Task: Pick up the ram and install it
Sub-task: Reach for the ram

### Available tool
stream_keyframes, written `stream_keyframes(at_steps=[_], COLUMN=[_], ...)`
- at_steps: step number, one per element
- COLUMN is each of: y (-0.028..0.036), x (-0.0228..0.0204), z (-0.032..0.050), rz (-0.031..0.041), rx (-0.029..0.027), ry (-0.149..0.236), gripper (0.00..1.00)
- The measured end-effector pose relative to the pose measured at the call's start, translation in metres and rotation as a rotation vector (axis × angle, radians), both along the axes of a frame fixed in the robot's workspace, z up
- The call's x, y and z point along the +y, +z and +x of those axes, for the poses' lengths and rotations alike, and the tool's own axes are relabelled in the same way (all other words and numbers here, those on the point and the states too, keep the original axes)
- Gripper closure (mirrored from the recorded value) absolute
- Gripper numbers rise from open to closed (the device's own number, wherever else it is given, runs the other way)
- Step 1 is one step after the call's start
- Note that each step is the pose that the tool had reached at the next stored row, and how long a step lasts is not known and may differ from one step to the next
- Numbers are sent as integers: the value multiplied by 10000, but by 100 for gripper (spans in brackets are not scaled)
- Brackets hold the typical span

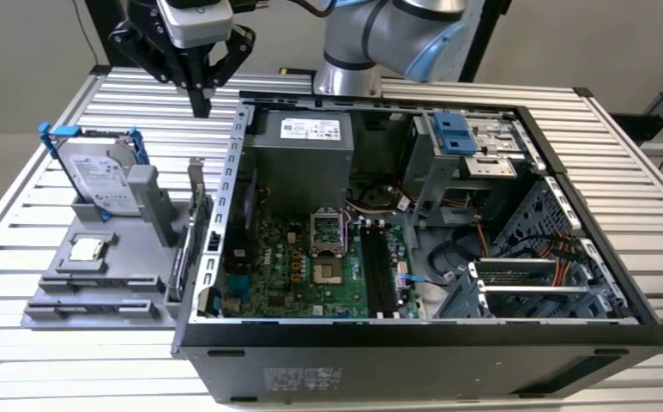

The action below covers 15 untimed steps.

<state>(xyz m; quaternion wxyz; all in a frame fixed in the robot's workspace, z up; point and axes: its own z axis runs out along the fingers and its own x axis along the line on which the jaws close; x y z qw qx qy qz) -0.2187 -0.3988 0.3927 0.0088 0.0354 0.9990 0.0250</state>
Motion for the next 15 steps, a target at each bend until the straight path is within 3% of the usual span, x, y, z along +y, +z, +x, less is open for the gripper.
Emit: stream_keyframes(at_steps=[15], y=[13], x=[0], z=[-157], rz=[8], rx=[-1], ry=[1], gripper=[100])
